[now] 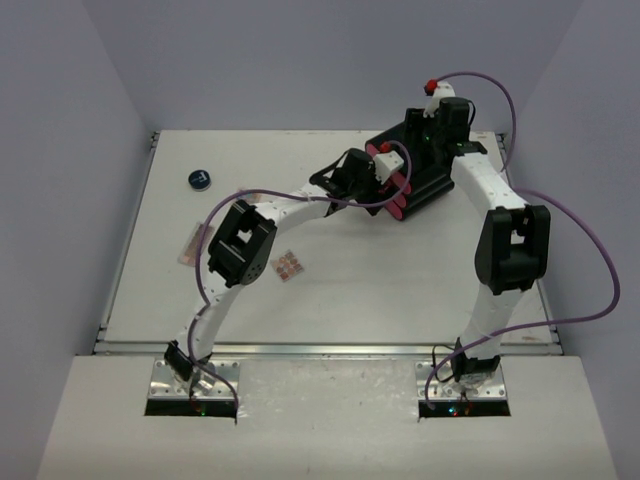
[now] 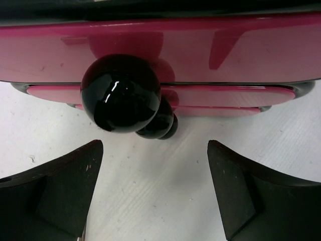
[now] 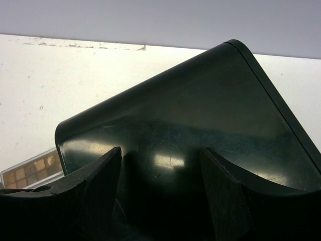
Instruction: Organize the makeup
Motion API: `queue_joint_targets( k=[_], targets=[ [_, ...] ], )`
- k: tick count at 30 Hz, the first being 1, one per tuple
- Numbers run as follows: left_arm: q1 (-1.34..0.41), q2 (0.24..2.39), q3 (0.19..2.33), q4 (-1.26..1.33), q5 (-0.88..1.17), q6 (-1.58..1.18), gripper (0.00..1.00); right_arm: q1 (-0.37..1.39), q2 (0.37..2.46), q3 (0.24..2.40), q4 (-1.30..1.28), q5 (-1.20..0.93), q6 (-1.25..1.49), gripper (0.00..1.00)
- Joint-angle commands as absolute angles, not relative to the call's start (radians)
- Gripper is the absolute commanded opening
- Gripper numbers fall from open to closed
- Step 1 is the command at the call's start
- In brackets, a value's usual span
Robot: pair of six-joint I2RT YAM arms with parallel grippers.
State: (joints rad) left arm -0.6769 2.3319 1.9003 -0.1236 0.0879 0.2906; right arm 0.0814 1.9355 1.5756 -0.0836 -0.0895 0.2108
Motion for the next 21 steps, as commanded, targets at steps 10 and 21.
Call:
queue_joint_targets(
  k=[10, 21],
  targets=[
    [-0.674, 2.402, 2.026, -0.018, 0.042, 0.267, 0.73, 0.071, 1.953, 1.507, -0.268, -0.087, 0.229, 0.65],
    [-0.663, 2.398, 2.035, 0.019, 0.053, 0.270, 0.65, 0.071, 1.946, 1.492, -0.264, -0.080, 0.224, 0.65]
  ],
)
